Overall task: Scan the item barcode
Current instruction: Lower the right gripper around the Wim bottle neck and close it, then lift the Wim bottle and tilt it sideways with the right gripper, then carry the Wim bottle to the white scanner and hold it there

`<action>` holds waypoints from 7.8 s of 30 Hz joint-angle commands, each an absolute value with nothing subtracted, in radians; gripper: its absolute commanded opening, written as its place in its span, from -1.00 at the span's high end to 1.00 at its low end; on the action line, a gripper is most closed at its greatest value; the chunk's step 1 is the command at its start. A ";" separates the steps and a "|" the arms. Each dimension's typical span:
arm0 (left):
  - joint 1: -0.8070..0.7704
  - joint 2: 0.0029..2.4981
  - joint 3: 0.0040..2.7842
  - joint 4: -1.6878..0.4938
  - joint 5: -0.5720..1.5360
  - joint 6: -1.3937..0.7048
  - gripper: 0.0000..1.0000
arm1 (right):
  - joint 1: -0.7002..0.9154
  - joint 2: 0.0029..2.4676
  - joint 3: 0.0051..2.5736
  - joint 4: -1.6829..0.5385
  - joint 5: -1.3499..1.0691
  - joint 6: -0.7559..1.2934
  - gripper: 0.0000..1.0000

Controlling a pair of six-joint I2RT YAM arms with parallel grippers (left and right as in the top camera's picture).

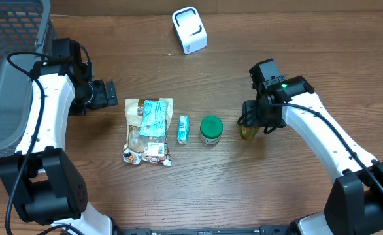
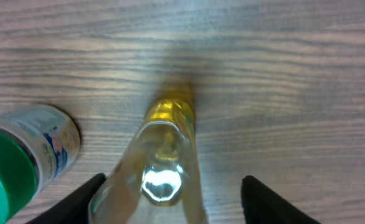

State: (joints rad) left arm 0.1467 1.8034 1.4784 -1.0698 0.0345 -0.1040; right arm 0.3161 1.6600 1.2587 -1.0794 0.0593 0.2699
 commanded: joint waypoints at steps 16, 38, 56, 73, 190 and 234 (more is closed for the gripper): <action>0.155 1.818 1.501 -1.069 0.042 -0.096 -1.00 | 0.319 1.661 1.329 -1.105 0.051 0.306 0.13; 0.155 1.818 1.501 -1.069 0.042 -0.097 -1.00 | 0.320 1.663 1.296 -1.094 0.051 0.306 -0.30; 0.155 1.818 1.501 -1.069 0.042 -0.097 -0.99 | 0.319 1.663 1.295 -1.122 0.033 0.307 -0.30; 0.155 1.818 1.501 -1.069 0.042 -0.097 -0.99 | 0.320 1.663 1.292 -1.127 0.032 0.310 -0.15; 0.155 1.818 1.501 -1.069 0.042 -0.096 -0.99 | 0.122 1.390 1.379 -1.397 -1.277 -0.260 0.51; 0.155 1.818 1.501 -1.069 0.042 -0.097 -1.00 | 0.123 1.433 1.389 -1.107 0.042 0.204 0.93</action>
